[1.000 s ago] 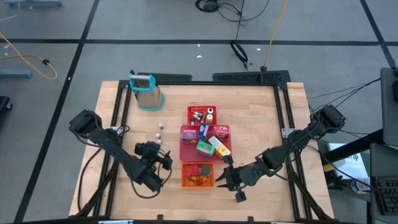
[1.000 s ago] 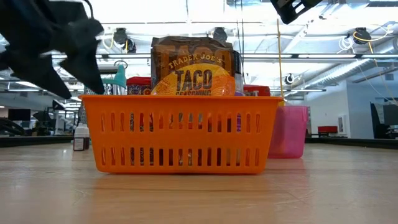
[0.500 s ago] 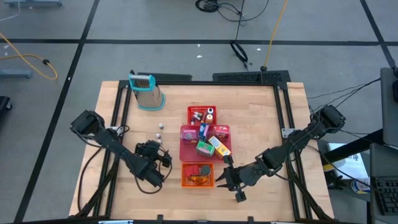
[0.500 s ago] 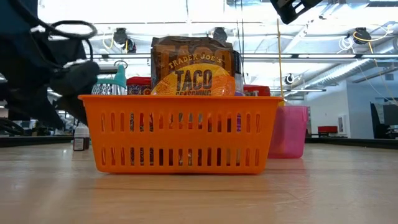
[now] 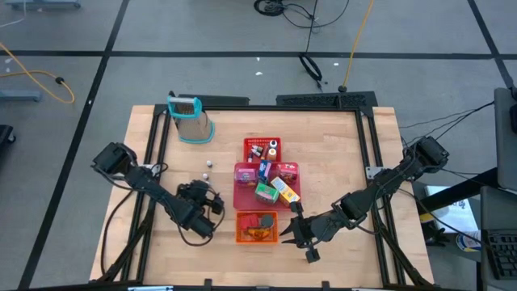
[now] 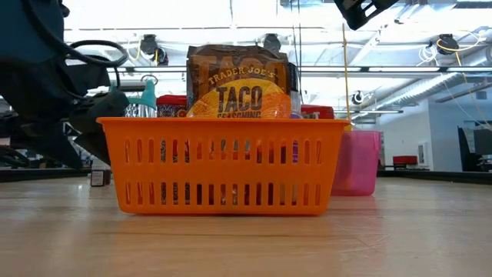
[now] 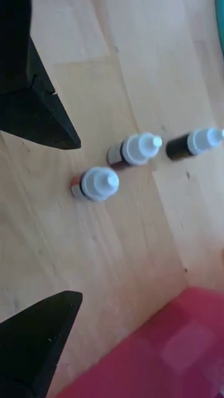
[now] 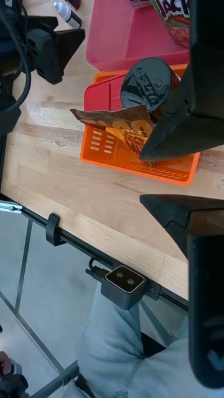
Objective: Pick & Place Kitchen Items
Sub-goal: Put the red food coloring bottle into the red bin
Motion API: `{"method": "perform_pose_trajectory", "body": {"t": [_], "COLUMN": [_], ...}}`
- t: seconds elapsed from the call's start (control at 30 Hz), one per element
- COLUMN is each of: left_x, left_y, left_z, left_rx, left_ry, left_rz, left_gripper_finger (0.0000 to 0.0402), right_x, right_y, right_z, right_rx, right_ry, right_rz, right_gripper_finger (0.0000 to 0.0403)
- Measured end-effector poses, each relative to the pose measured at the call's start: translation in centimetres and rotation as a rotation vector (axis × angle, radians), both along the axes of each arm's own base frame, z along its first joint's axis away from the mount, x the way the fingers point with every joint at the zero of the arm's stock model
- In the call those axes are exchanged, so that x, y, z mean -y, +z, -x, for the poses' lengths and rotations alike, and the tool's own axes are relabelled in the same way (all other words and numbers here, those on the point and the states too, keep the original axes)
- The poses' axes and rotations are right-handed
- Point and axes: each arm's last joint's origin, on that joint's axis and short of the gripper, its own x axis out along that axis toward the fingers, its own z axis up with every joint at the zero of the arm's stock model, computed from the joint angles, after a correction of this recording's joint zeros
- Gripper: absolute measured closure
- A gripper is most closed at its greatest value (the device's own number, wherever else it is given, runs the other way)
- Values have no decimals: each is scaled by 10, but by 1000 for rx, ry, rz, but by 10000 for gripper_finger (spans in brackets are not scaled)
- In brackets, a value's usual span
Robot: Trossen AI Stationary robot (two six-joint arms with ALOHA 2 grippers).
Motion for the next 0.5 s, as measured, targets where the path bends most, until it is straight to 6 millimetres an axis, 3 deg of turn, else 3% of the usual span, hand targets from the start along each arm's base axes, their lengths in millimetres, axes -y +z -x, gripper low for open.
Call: {"method": "perform_pose_trajectory", "body": {"t": [0.5], "left_x": [-19], "left_y": [-1], "left_z": [-9], "left_rx": [-62], "left_ry": [53], "left_rz": [25], "left_gripper_finger": [11], "right_x": [0], "right_y": [0], "right_z": [0], "right_rx": [0], "right_ry": [0], "right_rz": [0], "right_gripper_finger": [314]}}
